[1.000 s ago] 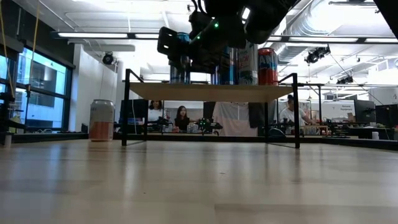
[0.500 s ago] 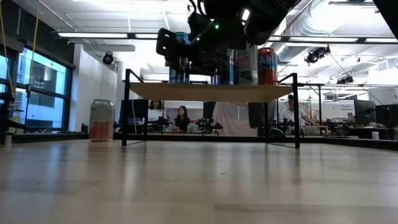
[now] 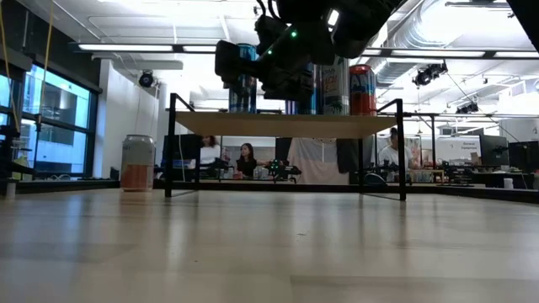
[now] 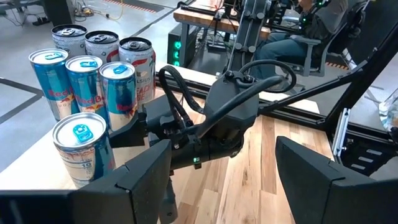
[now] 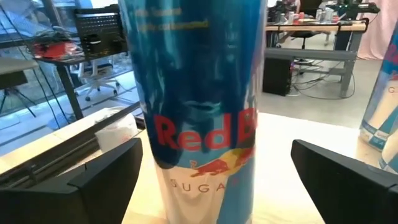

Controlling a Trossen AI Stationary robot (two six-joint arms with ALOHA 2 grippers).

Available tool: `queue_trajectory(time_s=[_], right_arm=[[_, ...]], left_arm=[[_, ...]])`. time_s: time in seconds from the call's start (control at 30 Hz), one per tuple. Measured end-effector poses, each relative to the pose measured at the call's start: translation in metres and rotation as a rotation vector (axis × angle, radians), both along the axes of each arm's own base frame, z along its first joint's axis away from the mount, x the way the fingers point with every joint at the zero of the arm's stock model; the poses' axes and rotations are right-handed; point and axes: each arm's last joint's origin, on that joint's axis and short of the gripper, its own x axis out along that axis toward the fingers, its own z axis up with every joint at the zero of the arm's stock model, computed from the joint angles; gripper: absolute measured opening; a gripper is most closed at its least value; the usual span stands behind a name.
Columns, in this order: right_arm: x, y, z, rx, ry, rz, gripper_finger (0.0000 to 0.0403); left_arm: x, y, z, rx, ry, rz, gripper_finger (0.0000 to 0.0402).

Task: Place canned beverage on shelf
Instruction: Put the blue soda can on the shelf aligned with the blue soda can

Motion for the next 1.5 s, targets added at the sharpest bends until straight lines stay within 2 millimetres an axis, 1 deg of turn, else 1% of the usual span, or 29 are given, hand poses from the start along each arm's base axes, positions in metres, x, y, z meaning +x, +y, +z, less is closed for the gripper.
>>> queue_trajectory(time_s=[0.2, 0.37, 0.6, 0.8, 0.9, 0.97, 1.07, 1.13, 1.2, 1.3, 1.4, 1.5], right_arm=[[0.000, 0.005, 0.000, -0.011, 0.016, 0.011, 0.0398], [-0.001, 0.024, 0.004, -0.036, 0.037, 0.031, 0.0397], [-0.012, 0.061, 0.018, -0.068, 0.059, -0.020, 0.0397], [-0.028, 0.107, 0.035, -0.061, 0.044, 0.086, 0.0397], [-0.043, 0.129, 0.050, -0.022, 0.013, 0.144, 0.0397], [-0.056, 0.140, 0.059, 0.005, 0.019, 0.180, 0.0397], [-0.078, 0.149, 0.069, 0.064, 0.053, 0.230, 0.0397], [-0.095, 0.146, 0.079, 0.130, 0.092, 0.278, 0.0397], [-0.115, 0.139, 0.089, 0.214, 0.131, 0.314, 0.0397], [-0.147, 0.128, 0.103, 0.301, 0.183, 0.293, 0.0397], [-0.177, 0.121, 0.118, 0.282, 0.241, 0.285, 0.0397], [-0.202, 0.115, 0.127, 0.259, 0.306, 0.350, 0.0397]], left_arm=[[0.000, 0.000, 0.000, 0.000, -0.002, 0.000, 0.0243], [0.000, 0.000, 0.000, 0.000, -0.003, 0.000, 0.0243], [0.000, 0.000, 0.001, 0.002, -0.006, 0.010, 0.0243], [0.000, 0.000, 0.001, -0.005, -0.008, 0.014, 0.0243], [0.000, 0.000, 0.001, -0.005, -0.009, 0.016, 0.0243], [0.000, 0.001, 0.001, -0.001, -0.010, 0.026, 0.0243], [0.000, 0.001, 0.002, 0.005, -0.020, 0.048, 0.0243], [0.000, 0.002, 0.002, 0.006, -0.027, 0.056, 0.0243], [0.000, 0.002, 0.003, 0.008, -0.035, 0.058, 0.0243], [-0.001, 0.002, 0.005, 0.018, -0.051, 0.055, 0.0243], [-0.001, 0.001, 0.007, 0.013, -0.073, 0.052, 0.0243], [-0.001, -0.002, 0.010, 0.008, -0.097, 0.037, 0.0243]])
